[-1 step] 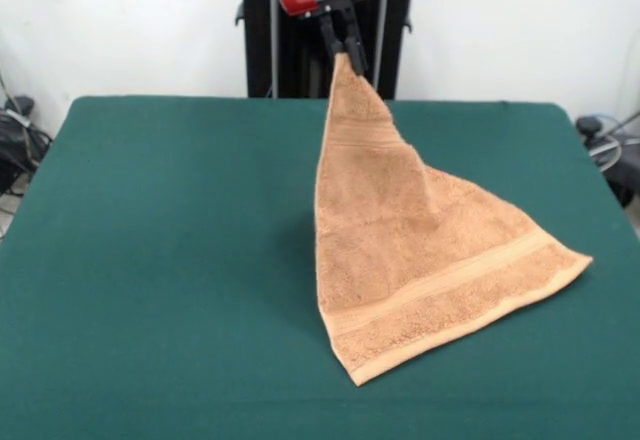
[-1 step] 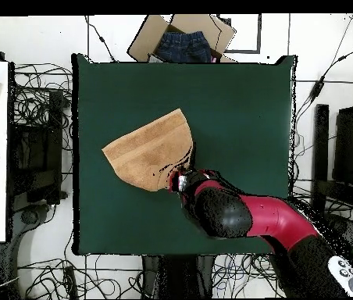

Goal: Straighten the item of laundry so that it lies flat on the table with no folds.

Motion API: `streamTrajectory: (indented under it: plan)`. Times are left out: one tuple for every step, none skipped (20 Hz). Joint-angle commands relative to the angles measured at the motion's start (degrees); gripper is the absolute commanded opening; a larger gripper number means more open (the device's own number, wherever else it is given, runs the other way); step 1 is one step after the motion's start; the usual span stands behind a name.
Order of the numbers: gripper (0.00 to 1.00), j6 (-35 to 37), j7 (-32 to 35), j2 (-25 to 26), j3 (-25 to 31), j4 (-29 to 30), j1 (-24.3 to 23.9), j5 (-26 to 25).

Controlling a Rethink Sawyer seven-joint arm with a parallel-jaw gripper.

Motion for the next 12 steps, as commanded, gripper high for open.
streamTrajectory:
  plan:
    - [0.00,4.12,-5.24,5.64,2.07,-3.12,-1.91,-6.30]
    - [0.00,4.18,-5.53,6.07,2.22,-3.43,-2.28,-6.96]
    - [0.00,4.24,-5.82,6.50,2.36,-3.73,-2.65,-7.63]
    - [0.00,4.48,-6.32,7.37,2.24,-4.28,-2.93,-8.33]
    - [0.00,4.83,-6.77,8.40,2.25,-4.89,-3.36,-8.95]
    - [0.00,4.90,-7.18,9.39,2.33,-5.41,-3.87,-9.72]
    - [0.00,5.35,-7.45,10.15,2.37,-5.87,-4.24,-10.21]
    - [0.00,5.79,-7.72,10.90,2.40,-6.33,-4.62,-10.69]
    - [0.00,6.02,-8.03,11.29,2.62,-6.69,-5.02,-11.28]
    - [0.00,6.20,-8.26,11.72,2.80,-6.91,-5.52,-11.84]
    - [0.00,6.39,-8.49,12.16,2.99,-7.13,-6.01,-12.40]
    - [0.00,6.61,-8.99,12.85,3.17,-7.69,-6.54,-13.05]
